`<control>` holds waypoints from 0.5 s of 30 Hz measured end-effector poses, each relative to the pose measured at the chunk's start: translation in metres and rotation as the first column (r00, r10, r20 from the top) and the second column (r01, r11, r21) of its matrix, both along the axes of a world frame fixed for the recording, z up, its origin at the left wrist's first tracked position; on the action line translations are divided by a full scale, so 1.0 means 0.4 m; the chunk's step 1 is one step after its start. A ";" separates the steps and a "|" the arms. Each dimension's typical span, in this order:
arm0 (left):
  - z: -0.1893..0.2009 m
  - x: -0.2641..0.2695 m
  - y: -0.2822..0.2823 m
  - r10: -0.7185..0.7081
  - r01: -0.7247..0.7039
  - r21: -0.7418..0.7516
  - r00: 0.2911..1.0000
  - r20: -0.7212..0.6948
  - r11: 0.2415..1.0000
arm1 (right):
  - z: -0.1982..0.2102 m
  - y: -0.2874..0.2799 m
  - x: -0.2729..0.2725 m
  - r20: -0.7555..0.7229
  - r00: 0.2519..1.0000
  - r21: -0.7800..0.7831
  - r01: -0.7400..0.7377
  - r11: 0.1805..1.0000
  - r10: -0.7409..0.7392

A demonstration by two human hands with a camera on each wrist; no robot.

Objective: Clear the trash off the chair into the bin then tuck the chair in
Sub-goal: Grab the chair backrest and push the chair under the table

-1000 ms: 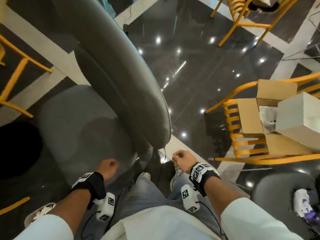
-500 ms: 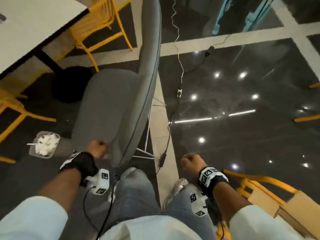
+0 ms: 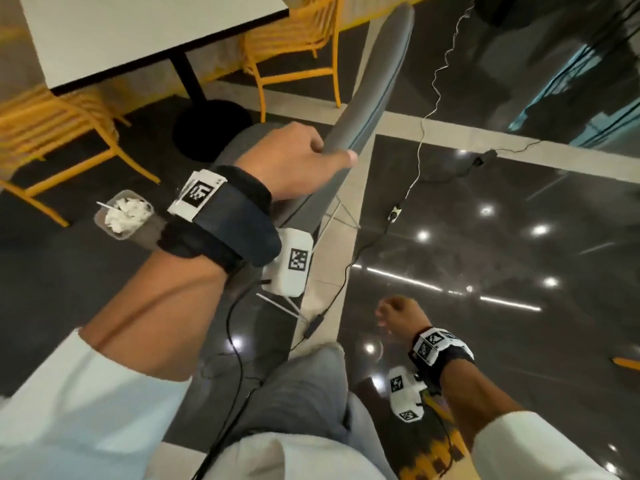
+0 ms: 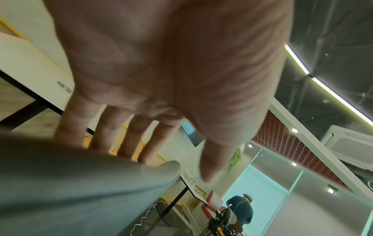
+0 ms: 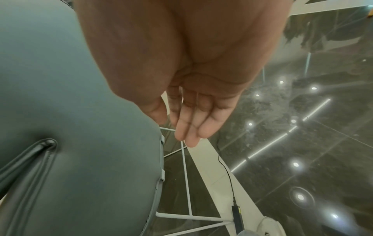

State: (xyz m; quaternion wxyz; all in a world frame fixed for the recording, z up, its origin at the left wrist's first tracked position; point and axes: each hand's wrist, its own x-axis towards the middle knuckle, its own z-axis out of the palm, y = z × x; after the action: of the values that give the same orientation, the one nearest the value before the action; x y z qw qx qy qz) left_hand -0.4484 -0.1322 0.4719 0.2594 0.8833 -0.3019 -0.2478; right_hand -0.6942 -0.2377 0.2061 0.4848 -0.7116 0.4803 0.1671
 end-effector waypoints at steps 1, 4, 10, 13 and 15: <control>-0.016 -0.013 -0.013 0.012 -0.014 0.037 0.998 0.059 0.999 | 0.014 -0.013 0.007 0.035 0.999 -0.003 0.006 1.000 -0.006; -0.082 -0.040 -0.031 0.074 -0.093 0.112 0.983 0.166 0.989 | 0.048 -0.069 0.037 0.071 0.991 -0.059 -0.107 0.993 0.111; -0.125 -0.059 -0.064 0.113 -0.182 0.150 0.918 0.380 0.972 | 0.149 -0.230 0.181 0.196 0.924 -0.236 -0.281 0.930 0.329; -0.131 -0.056 -0.081 0.134 -0.230 0.196 0.903 0.409 0.953 | 0.255 -0.313 0.288 0.327 0.840 -0.413 -0.285 0.865 0.433; -0.134 -0.037 -0.105 0.140 -0.268 0.254 0.893 0.428 0.929 | 0.333 -0.361 0.356 0.408 0.744 -0.552 -0.260 0.792 0.529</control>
State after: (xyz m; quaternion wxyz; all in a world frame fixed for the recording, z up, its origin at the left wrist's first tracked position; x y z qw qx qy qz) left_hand -0.4632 -0.1740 0.4183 0.0764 0.9716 -0.2110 -0.0753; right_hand -0.5518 -0.3821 0.3393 0.3687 -0.9099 0.1807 -0.0585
